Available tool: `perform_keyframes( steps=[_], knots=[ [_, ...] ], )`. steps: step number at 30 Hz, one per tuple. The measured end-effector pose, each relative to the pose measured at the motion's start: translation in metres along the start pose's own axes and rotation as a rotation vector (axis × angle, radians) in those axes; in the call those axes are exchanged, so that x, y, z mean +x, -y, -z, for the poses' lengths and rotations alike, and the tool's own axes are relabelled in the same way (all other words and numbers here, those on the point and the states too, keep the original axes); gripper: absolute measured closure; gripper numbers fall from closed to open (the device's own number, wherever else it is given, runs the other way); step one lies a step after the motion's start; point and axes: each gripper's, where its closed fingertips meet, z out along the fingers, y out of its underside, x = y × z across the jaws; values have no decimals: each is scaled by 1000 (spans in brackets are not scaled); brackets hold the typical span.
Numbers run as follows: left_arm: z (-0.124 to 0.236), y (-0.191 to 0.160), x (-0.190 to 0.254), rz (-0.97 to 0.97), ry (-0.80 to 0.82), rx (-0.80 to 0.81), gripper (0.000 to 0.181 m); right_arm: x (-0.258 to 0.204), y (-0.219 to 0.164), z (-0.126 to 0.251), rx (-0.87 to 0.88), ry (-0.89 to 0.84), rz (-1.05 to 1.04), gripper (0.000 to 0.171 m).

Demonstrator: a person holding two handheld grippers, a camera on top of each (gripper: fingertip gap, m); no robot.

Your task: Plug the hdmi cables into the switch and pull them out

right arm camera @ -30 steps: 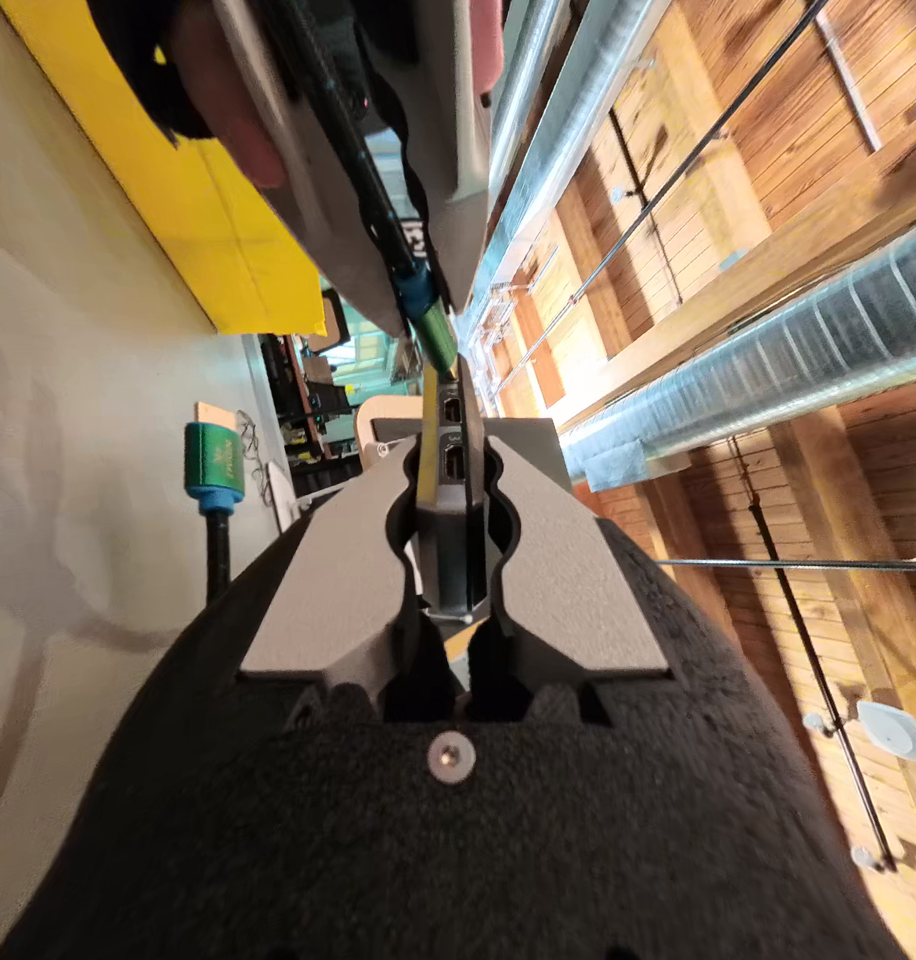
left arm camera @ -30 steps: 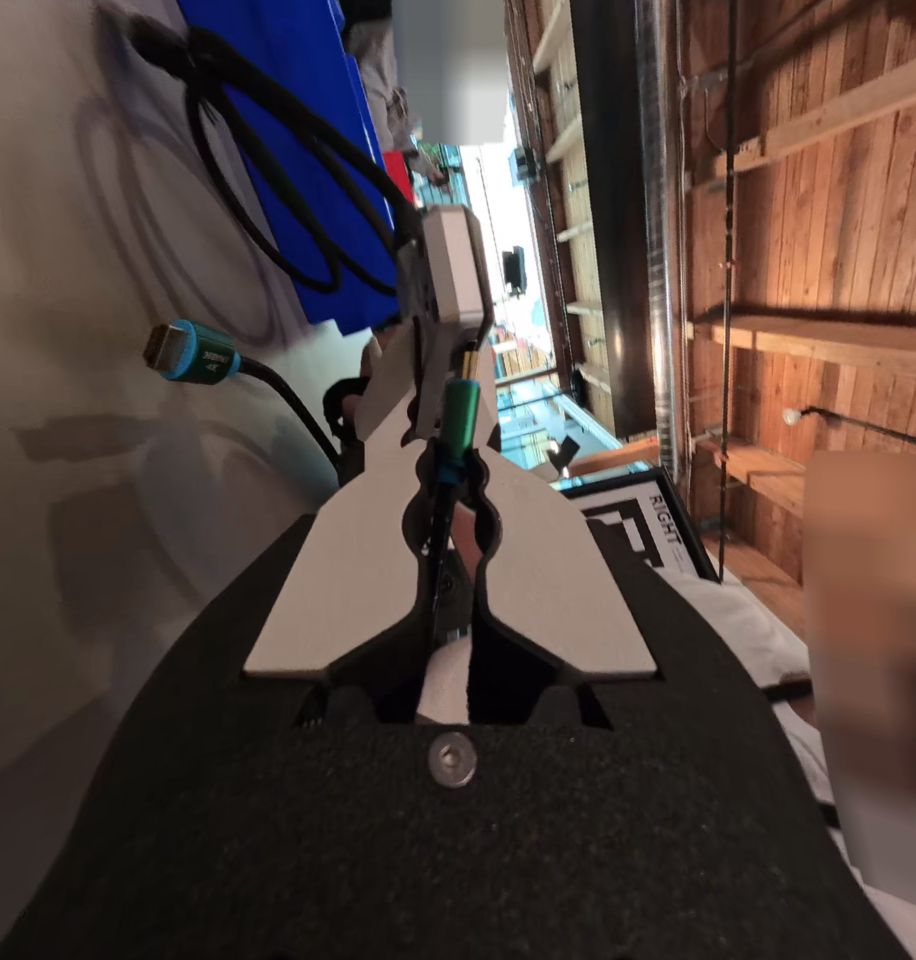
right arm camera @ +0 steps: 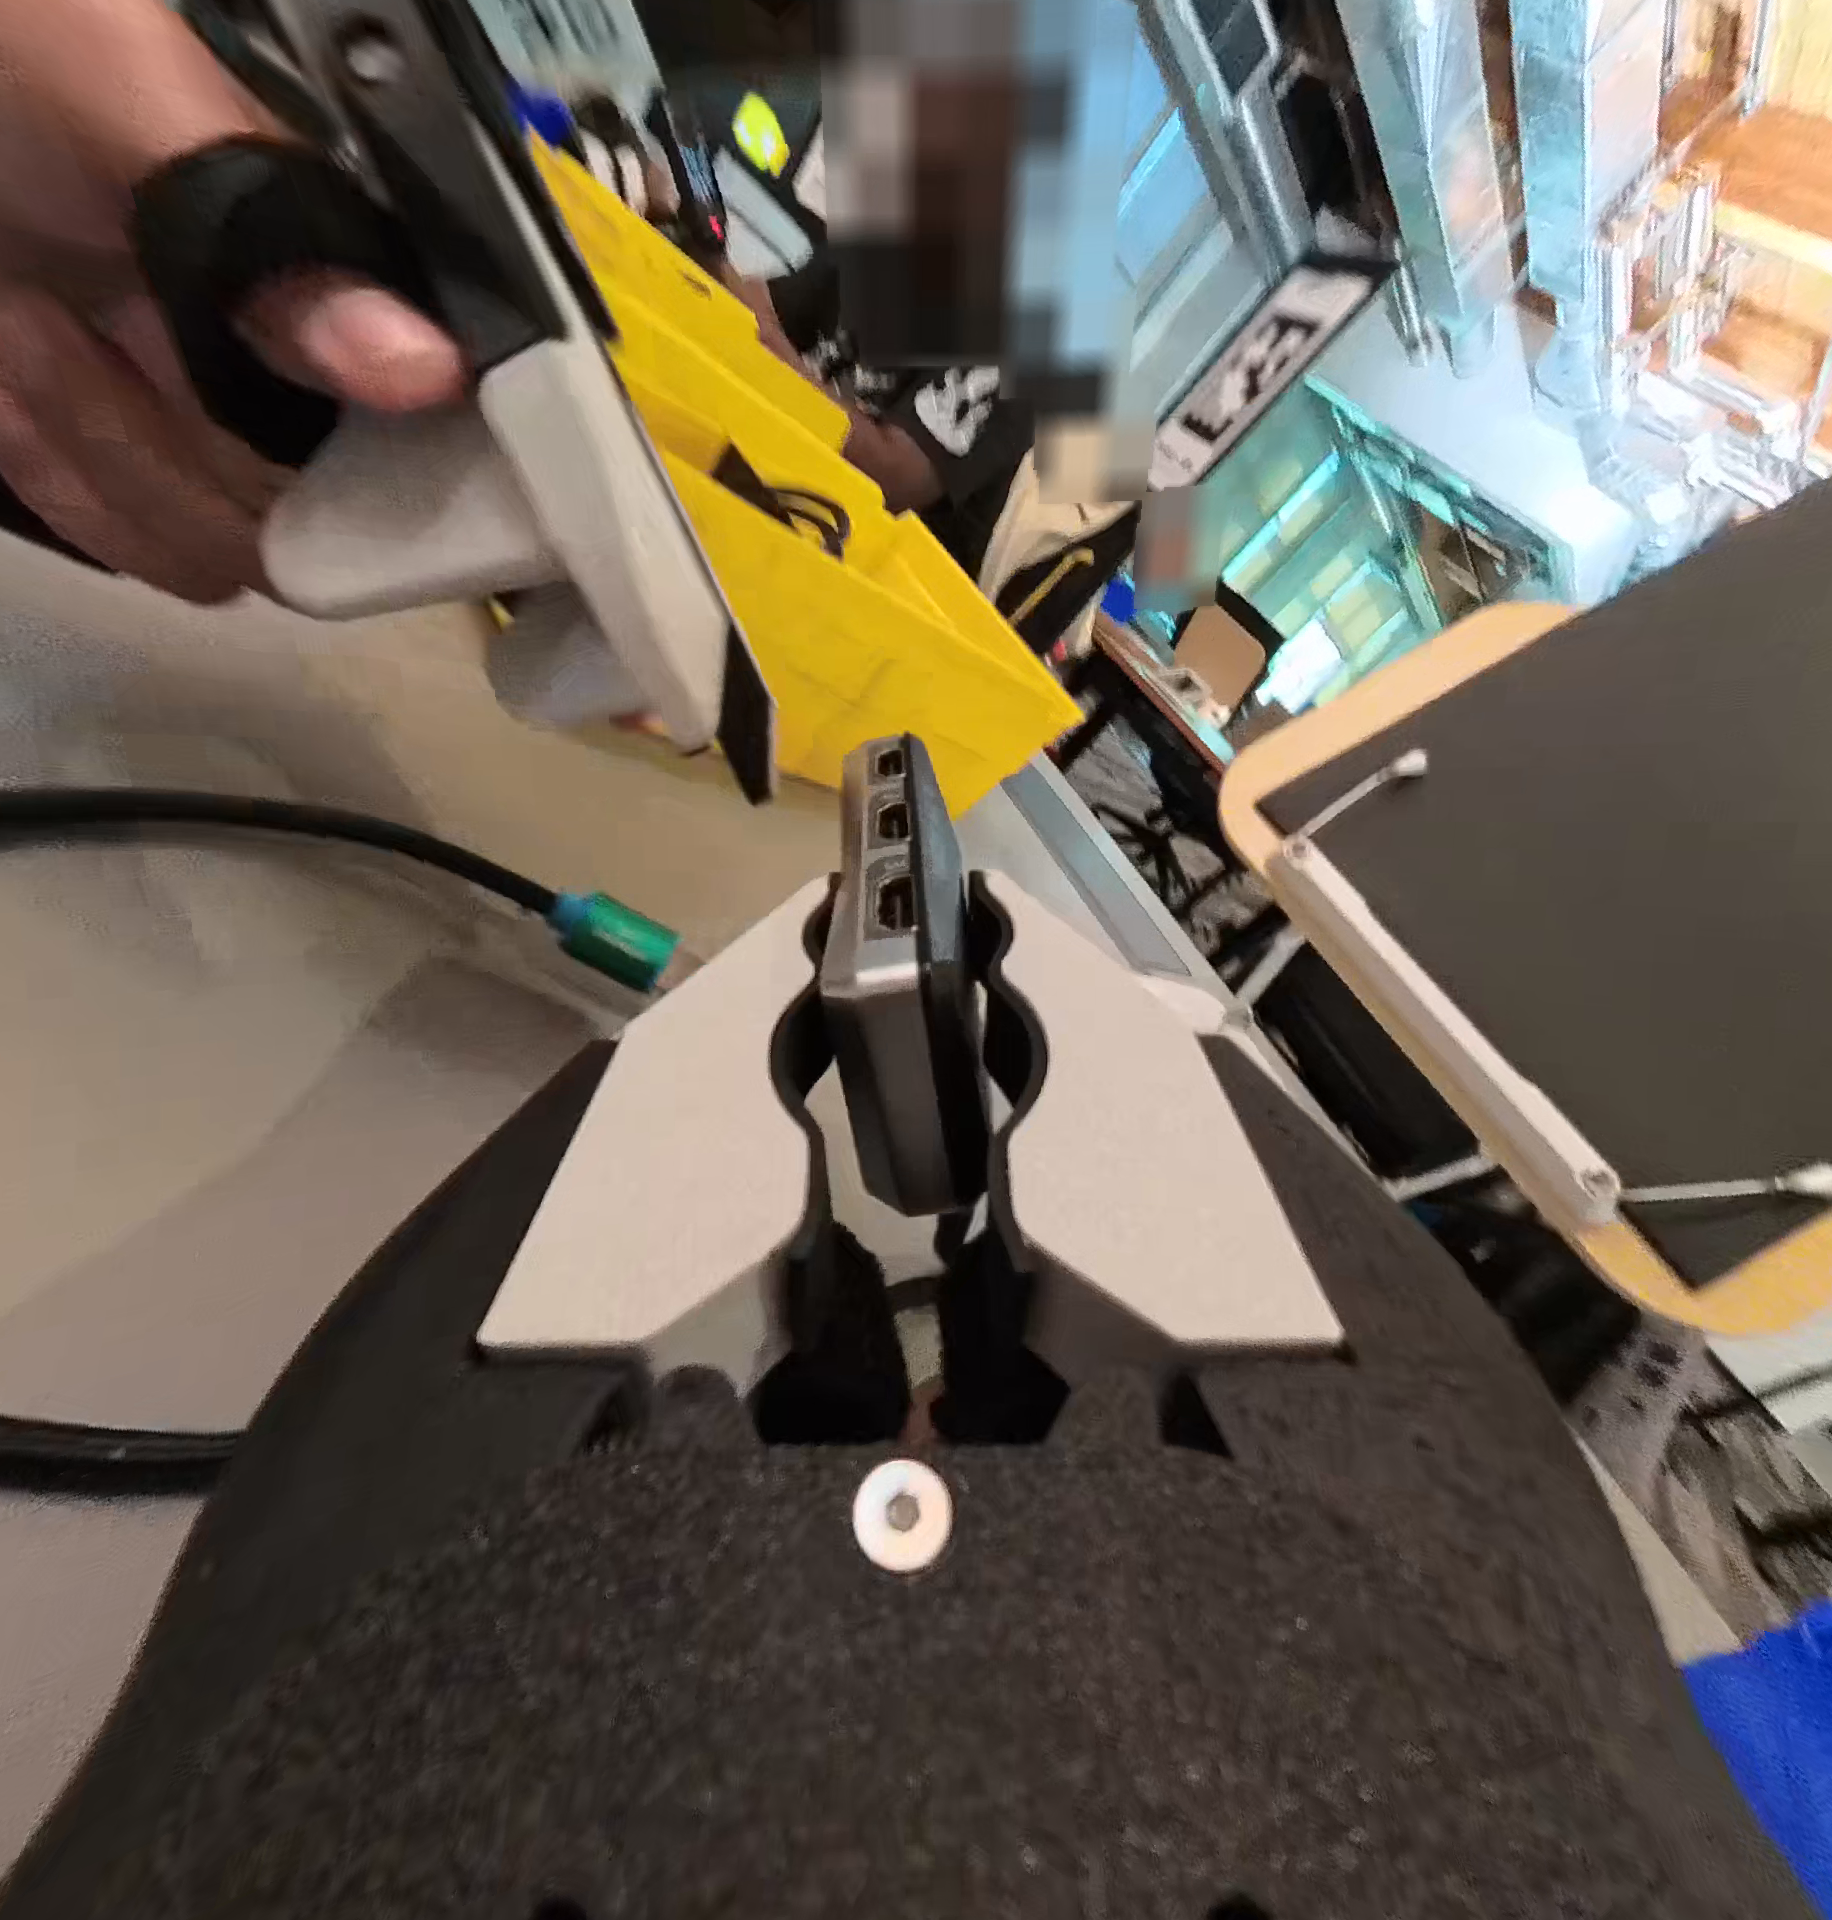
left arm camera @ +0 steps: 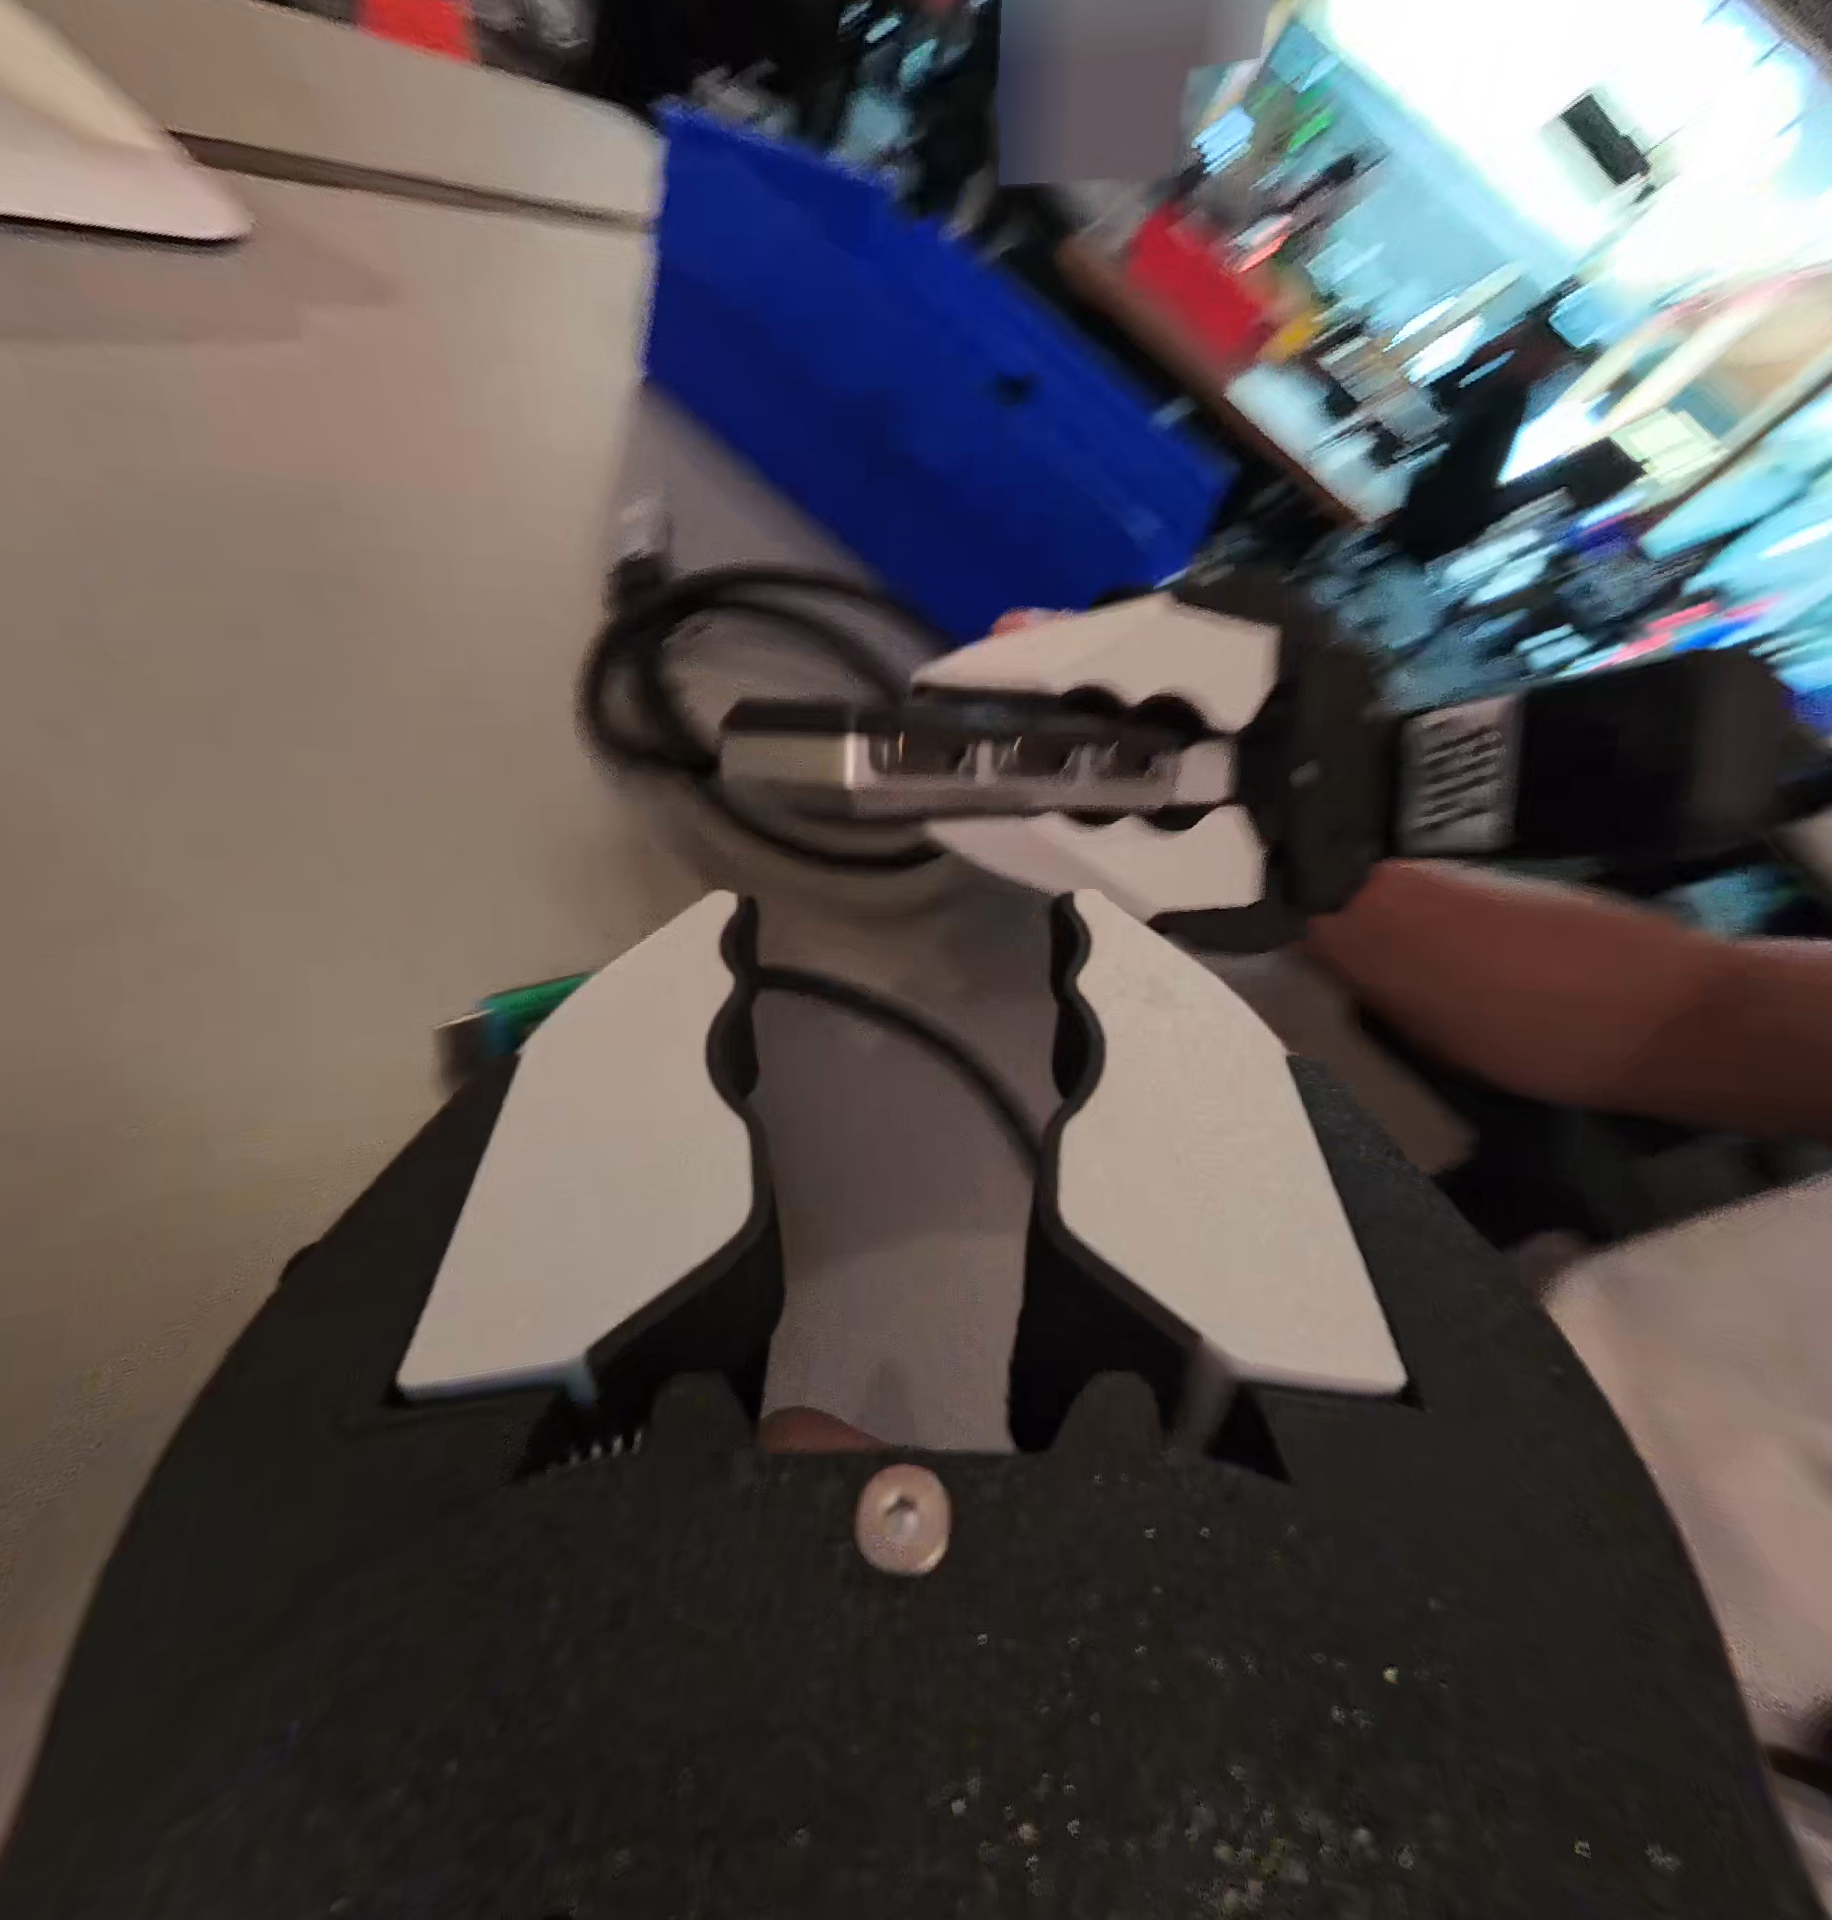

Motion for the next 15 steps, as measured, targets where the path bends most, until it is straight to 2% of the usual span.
perform_keyframes(
  steps=[1,4,8,9,12,14,15],
  knots=[
    [2,6,9,47,-80,42,125,-3,9,3,34,19,6,150],
    [3,9,18,125,-210,54,111,-14,27,10,89,34,172,151],
    [-4,-6,19,173,-300,-15,116,-38,36,17,126,153,223,149],
    [-5,-8,23,178,-340,-31,127,-44,34,17,106,177,230,147],
    [-6,-11,20,102,-316,-66,130,-50,24,18,42,249,74,141],
    [-9,-4,19,54,-298,-45,133,-52,17,20,-29,329,-130,124],
    [-9,1,15,48,-286,-34,152,-51,17,23,-57,360,-227,115]
  ],
)
